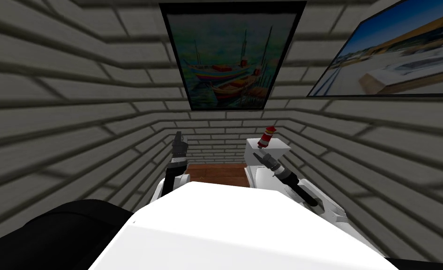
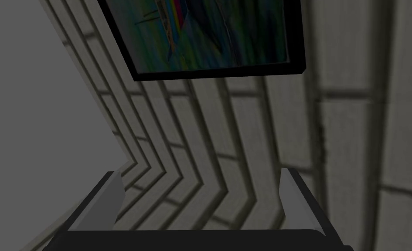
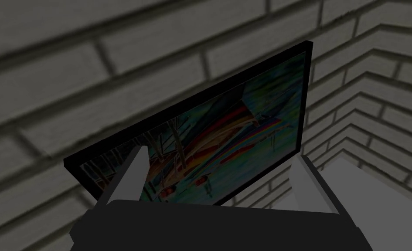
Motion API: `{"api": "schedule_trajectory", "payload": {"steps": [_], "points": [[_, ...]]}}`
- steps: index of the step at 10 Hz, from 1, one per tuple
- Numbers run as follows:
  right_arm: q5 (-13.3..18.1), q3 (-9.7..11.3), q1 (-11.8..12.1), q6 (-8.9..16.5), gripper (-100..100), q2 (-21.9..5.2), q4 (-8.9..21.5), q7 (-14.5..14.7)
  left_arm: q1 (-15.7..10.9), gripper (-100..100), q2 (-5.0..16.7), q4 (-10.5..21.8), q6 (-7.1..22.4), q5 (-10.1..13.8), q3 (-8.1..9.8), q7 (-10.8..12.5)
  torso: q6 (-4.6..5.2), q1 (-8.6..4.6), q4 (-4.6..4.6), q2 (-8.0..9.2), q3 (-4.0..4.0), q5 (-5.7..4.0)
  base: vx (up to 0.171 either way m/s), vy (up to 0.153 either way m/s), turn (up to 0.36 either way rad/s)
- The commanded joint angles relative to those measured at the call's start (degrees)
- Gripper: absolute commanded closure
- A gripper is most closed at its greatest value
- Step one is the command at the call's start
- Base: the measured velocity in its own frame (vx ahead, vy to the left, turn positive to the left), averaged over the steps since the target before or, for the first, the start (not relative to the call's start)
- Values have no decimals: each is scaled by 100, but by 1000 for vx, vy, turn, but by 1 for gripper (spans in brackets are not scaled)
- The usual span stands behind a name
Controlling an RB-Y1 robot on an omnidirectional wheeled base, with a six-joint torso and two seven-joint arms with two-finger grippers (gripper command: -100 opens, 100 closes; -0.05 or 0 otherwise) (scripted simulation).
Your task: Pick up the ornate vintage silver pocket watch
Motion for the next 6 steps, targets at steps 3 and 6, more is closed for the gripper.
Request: {"api": "schedule_trajectory", "payload": {"steps": [3,6], "points": [[384,140,-115,-98,-100,-612,510,191,1,0,0,0,0,0,0,0,3,1,-1,-4,-2,0,11,29,111],[678,299,-178,-120,-100,-1102,922,368,1,0,0,0,0,0,0,0,2,1,-2,-11,-7,0,30,26,123]]}}
